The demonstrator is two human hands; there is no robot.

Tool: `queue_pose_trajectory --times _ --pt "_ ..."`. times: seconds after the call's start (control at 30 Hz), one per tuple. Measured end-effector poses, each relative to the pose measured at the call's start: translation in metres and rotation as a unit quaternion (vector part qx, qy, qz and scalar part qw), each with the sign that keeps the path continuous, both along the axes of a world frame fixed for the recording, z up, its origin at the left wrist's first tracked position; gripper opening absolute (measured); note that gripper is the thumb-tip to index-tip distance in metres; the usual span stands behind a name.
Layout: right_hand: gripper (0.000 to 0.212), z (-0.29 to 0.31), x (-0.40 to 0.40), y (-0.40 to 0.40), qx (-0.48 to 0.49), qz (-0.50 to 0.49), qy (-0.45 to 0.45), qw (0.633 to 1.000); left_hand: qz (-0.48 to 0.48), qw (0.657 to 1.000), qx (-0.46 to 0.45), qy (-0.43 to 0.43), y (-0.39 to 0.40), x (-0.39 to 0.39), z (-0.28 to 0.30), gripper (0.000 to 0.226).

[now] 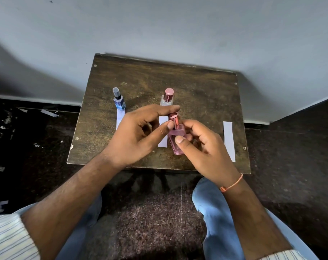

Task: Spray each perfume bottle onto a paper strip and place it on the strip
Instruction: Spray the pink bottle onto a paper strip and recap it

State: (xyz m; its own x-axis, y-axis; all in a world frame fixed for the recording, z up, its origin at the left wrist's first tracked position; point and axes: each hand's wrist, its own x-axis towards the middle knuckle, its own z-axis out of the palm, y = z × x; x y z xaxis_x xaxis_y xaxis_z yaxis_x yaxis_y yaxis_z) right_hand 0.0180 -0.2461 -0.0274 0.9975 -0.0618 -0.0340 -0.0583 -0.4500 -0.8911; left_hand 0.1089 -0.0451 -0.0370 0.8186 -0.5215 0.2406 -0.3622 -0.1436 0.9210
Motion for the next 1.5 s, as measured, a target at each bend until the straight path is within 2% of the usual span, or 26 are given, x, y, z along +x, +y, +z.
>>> queue_pose_trajectory --times 0.3,0.43,0.57,0.63,0.77,0.87,1.07,1.27,1.5 --pt "0.023 -0.003 -0.002 -0.009 -0.046 0.014 -0.007 0.999 0.054 0.998 -0.017 0.034 0.007 -0.001 -0.001 0.024" --pt "0.021 -0.005 -0.001 -0.009 -0.021 -0.001 0.001 1.0 0.095 0.994 0.048 0.004 0.018 0.004 0.002 0.023" --pt "0.021 -0.006 0.007 -0.004 0.056 -0.033 0.034 0.997 0.091 0.976 0.185 -0.074 0.028 0.01 -0.001 0.022" --pt "0.018 -0.006 0.009 -0.003 0.103 -0.034 0.039 0.993 0.073 0.969 0.222 -0.078 0.031 0.01 -0.005 0.023" --pt "0.033 -0.003 0.012 0.002 0.239 -0.054 0.084 0.966 0.044 0.963 0.252 -0.087 0.034 0.009 -0.01 0.027" --pt "0.024 0.0 0.014 0.005 0.325 -0.063 0.093 0.939 0.034 0.96 0.259 -0.1 0.036 0.012 -0.012 0.029" --pt "0.032 0.005 0.018 0.009 0.415 -0.071 0.104 0.901 0.057 0.958 0.26 -0.107 0.036 0.01 -0.003 0.043" --pt "0.034 0.006 0.017 0.007 0.394 -0.074 0.106 0.91 0.065 0.97 0.2 -0.125 0.023 0.005 0.007 0.025" --pt "0.025 0.009 0.008 -0.02 0.171 -0.078 0.05 0.981 0.047 0.976 0.16 -0.14 0.012 0.004 0.009 0.018"
